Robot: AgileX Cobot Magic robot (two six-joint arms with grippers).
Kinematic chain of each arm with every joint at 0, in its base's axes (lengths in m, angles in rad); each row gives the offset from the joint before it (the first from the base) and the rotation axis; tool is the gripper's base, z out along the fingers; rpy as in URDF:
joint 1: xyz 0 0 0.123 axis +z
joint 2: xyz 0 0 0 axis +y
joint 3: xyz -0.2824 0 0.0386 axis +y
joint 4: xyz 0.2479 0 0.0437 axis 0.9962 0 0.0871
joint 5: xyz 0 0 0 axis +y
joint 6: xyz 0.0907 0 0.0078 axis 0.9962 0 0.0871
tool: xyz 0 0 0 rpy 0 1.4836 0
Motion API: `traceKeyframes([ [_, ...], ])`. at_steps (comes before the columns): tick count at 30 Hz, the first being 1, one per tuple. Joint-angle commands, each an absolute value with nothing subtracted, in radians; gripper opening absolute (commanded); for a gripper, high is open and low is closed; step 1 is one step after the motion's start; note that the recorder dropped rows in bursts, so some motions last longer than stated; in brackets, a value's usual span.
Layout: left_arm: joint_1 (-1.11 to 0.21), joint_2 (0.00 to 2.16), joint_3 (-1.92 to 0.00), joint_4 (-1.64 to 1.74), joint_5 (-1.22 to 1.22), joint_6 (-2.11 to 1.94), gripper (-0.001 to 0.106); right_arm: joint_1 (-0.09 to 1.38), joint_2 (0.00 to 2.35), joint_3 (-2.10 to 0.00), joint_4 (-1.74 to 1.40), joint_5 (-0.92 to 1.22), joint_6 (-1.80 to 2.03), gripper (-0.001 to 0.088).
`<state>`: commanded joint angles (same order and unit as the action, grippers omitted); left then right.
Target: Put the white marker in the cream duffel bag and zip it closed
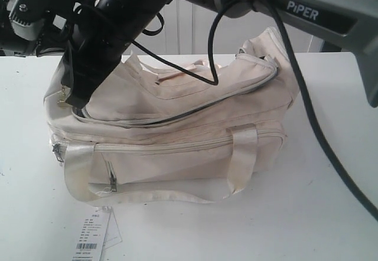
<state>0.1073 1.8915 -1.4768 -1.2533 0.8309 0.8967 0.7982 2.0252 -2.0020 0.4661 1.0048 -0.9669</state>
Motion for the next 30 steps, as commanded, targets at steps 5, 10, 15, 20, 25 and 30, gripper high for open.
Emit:
traceKeyframes([
  [5, 0.107, 1.892, -1.477, -1.253, 0.831, 0.897, 0.000, 0.798, 2.017, -2.002, 0.484, 1.035, -0.991, 0.0000],
  [10, 0.107, 1.892, -1.477, -1.253, 0.831, 0.897, 0.000, 0.798, 2.008, -2.002, 0.484, 1.039, -0.991, 0.0000],
  [15, 0.107, 1.892, -1.477, -1.253, 0.831, 0.897, 0.000, 0.798, 2.005, -2.002, 0.489, 1.061, -0.991, 0.0000],
  [20, 0.107, 1.894, -1.477, -1.253, 0.831, 0.897, 0.000, 0.801, 2.005, -2.002, 0.489, 1.079, -0.991, 0.0000],
  [25, 0.107, 1.896, -1.477, -1.253, 0.831, 0.897, 0.000, 0.807, 2.005, -2.002, 0.495, 1.114, -1.017, 0.0000],
  [30, 0.107, 1.896, -1.477, -1.253, 0.831, 0.897, 0.000, 0.807, 2.005, -2.002, 0.495, 1.136, -1.026, 0.0000],
])
